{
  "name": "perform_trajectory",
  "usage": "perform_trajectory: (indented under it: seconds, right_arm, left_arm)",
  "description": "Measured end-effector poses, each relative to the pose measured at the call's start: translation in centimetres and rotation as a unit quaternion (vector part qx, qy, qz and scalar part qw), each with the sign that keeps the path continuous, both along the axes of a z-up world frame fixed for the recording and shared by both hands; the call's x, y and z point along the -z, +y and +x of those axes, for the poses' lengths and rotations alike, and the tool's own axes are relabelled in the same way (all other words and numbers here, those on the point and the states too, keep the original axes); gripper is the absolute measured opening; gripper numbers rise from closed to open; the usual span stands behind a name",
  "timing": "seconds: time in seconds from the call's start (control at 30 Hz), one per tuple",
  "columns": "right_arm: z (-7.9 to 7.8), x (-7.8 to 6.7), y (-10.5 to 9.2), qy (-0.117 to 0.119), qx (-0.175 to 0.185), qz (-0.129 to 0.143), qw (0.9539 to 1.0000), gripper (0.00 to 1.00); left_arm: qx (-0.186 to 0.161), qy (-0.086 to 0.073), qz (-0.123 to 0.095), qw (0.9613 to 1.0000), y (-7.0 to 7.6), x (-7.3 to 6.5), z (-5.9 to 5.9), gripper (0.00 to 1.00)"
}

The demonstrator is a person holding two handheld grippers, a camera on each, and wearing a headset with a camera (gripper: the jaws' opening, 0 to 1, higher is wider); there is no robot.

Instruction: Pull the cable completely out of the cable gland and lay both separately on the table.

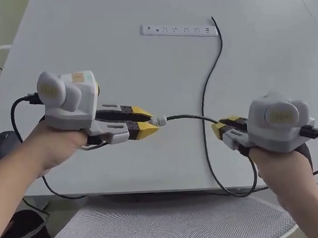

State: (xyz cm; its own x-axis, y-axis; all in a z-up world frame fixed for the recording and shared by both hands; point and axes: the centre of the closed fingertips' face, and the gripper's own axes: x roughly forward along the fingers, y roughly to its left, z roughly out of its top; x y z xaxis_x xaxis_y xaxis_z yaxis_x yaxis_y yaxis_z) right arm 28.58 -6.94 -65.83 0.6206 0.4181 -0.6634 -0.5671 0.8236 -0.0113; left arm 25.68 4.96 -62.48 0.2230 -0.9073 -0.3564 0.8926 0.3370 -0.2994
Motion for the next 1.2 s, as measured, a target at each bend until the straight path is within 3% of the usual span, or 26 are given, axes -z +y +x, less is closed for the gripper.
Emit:
perform_trajectory:
  seconds: [0.1, 0.17, 0.23, 0.37, 0.47, 0.57, 0.7, 0.93, 1.2]
  right_arm:
    - [-0.3, -1.8, 1.9, -0.035, -0.081, -0.021, 0.9958, 0.17]
    - [-0.4, -3.2, 3.1, -0.056, -0.12, -0.037, 0.9905, 0.21]
    - [-0.6, -3.9, 4.0, -0.069, -0.158, -0.074, 0.9822, 0.23]
    - [-1.4, -4.4, 6.4, -0.08, -0.213, -0.108, 0.9678, 0.21]
    - [-2.3, -3.8, 8.3, -0.079, -0.257, -0.136, 0.9535, 0.21]
    - [-2.6, -3.3, 9.5, -0.079, -0.268, -0.144, 0.9492, 0.19]
    - [-2.5, -3.1, 10.2, -0.091, -0.285, -0.167, 0.9393, 0.15]
    - [-2.3, -2.5, 10.4, -0.089, -0.296, -0.186, 0.9325, 0.1]
    - [-2.4, -2.0, 10.0, -0.082, -0.296, -0.182, 0.9341, 0.02]
  left_arm:
    - [0.001, 0.004, -0.001, 1.0, -0.1, 0.0, -0.1, 0.15]
    - [0.001, 0.005, -0.005, 1.0, -0.2, -0.1, 0.0, 0.15]
    - [0.001, 0.003, -0.003, 1.0, -0.1, -0.1, 0.0, 0.15]
    - [0.002, 0.003, 0.0, 1.0, -0.2, 0.1, -0.1, 0.15]
    - [0.001, 0.002, 0.004, 1.0, -0.1, 0.3, 0.0, 0.15]
    - [0.0, 0.003, 0.003, 1.0, -0.1, 0.3, 0.0, 0.15]
    - [0.004, 0.0, 0.006, 1.0, -0.2, 0.2, 0.0, 0.15]
    - [0.01, -0.003, 0.01, 0.9999, -0.3, 0.3, 0.0, 0.15]
    - [0.018, -0.009, 0.017, 0.9996, -0.6, 0.3, 0.0, 0.15]
